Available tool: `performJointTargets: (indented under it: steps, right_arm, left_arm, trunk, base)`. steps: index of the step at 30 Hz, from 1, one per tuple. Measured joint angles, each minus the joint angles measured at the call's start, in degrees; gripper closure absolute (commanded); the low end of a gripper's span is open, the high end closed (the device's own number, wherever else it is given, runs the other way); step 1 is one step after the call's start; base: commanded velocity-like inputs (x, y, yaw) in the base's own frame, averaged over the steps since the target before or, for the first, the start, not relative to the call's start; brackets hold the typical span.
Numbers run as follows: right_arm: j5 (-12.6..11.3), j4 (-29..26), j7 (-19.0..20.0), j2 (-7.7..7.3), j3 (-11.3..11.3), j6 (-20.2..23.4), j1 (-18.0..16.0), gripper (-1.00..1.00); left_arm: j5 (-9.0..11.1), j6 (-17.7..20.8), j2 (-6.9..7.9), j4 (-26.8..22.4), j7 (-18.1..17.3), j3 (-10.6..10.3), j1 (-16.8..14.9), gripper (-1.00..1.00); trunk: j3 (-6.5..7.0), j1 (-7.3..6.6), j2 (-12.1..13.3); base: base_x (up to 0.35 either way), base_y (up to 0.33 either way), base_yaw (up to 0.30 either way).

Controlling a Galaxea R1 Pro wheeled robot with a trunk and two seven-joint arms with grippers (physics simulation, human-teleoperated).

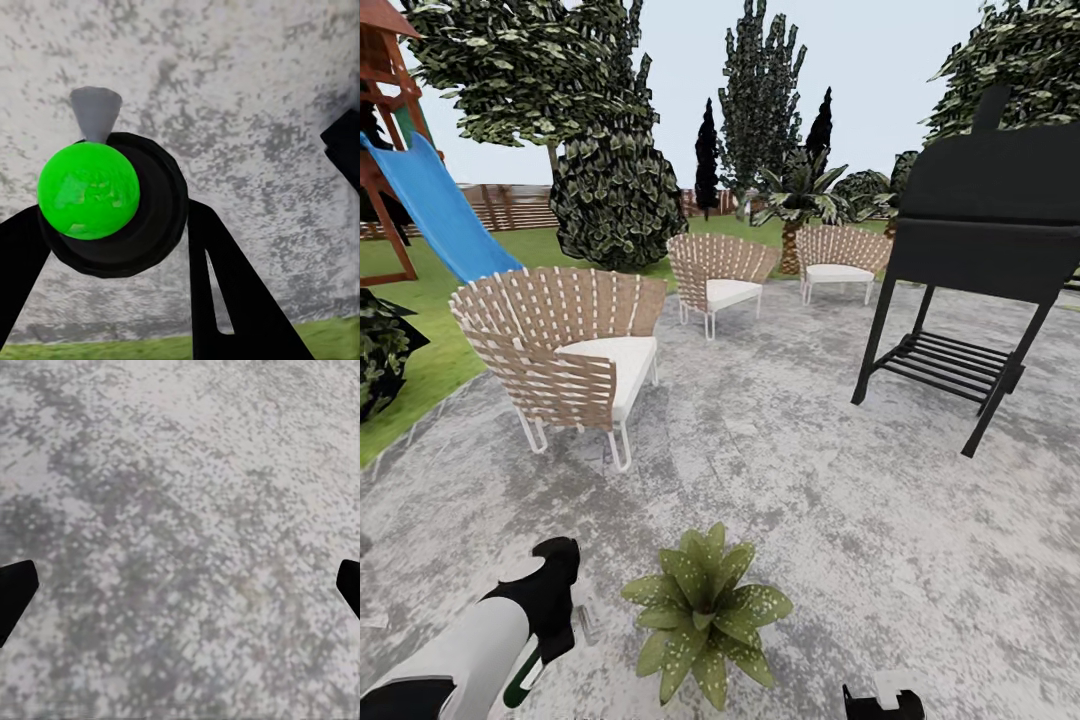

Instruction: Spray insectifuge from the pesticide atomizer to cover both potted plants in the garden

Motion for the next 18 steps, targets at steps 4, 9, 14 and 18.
performJointTargets:
  steps: [4,9,14,18]
  right_arm:
    - [0.0,0.0,0.0,0.01,0.0,0.0,0.0,-1.00]
    - [0.0,0.0,0.0,-0.06,0.0,0.0,0.0,-1.00]
    - [0.1,0.0,0.0,-0.07,0.0,0.0,0.0,-1.00]
    - [0.1,0.0,0.0,-0.04,0.0,0.0,0.0,-1.00]
  left_arm:
    - [0.1,-0.3,-0.06,0.0,-0.4,0.1,0.0,1.00]
    - [0.4,-0.3,-0.18,0.0,-0.4,0.1,0.0,1.00]
    - [0.5,-0.3,-0.21,0.0,-0.3,0.1,0.0,1.00]
    - [0.6,-0.1,-0.38,-1.1,-0.4,0.1,-0.1,1.00]
  trunk:
    - [0.00,0.00,0.0]
    - [0.00,0.01,0.0]
    - [0.00,0.03,0.0]
    - [0.01,0.00,0.0]
  base:
    - [0.017,-0.030,0.259]
    - [0.004,-0.229,0.050]
    - [-0.250,-0.173,0.001]
    - [-0.096,-0.046,0.000]
